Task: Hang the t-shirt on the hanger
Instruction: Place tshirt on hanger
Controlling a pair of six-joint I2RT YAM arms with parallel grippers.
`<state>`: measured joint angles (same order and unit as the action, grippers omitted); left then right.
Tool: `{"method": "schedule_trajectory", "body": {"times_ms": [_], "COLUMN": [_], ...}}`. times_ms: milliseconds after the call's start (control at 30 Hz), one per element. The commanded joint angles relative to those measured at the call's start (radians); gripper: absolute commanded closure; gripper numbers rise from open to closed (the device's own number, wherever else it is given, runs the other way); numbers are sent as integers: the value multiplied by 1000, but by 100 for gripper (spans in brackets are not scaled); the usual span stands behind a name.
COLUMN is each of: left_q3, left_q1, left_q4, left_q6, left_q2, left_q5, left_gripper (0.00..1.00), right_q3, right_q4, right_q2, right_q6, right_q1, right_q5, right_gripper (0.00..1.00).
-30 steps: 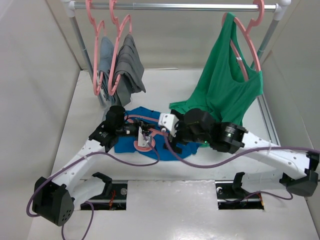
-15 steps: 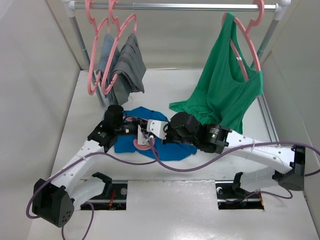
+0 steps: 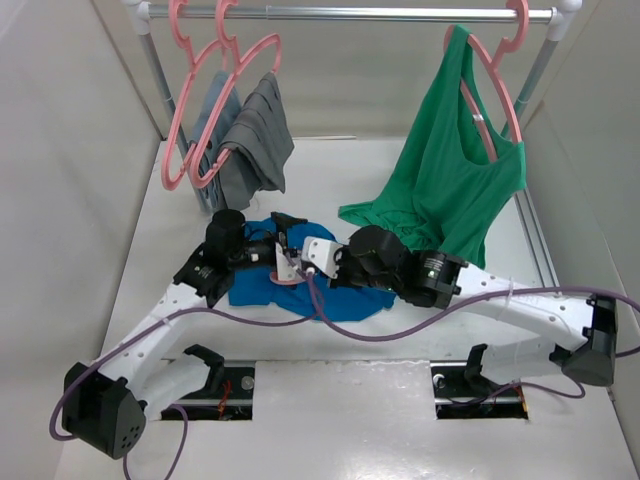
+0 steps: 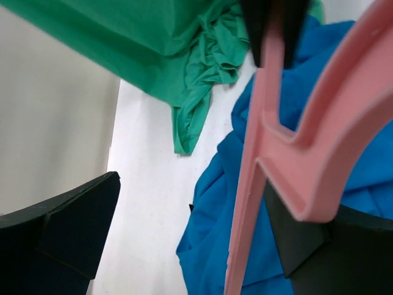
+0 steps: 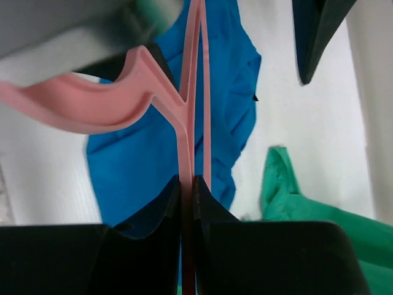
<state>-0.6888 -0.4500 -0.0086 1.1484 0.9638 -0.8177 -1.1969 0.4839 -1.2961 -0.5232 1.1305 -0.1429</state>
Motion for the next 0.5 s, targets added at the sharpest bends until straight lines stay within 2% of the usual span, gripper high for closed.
{"method": "schedule_trajectory", "body": {"times_ms": [0,233,333,467], "left_q3": [-21,78,98,43], "left_q1": [-4,-4,-4,-4], "left_q4": [110,206,176,70], "left_q6": [-206,-496,-539,-539], "left_q2": [-63,-166,-154,-34], "left_q5": [9,94,166,239], "left_gripper": [0,0,0,3], "right_q3": [63,197,215,224], "right_q4": [-11,-22,-33,-54], "right_q2": [102,274,323,333], "right_q6": [129,250,250,250], "right_q1": [-101,-302,-372,-445], "right_q5": [-78,-15,31,103], "right_gripper": [100,100,100,100]}}
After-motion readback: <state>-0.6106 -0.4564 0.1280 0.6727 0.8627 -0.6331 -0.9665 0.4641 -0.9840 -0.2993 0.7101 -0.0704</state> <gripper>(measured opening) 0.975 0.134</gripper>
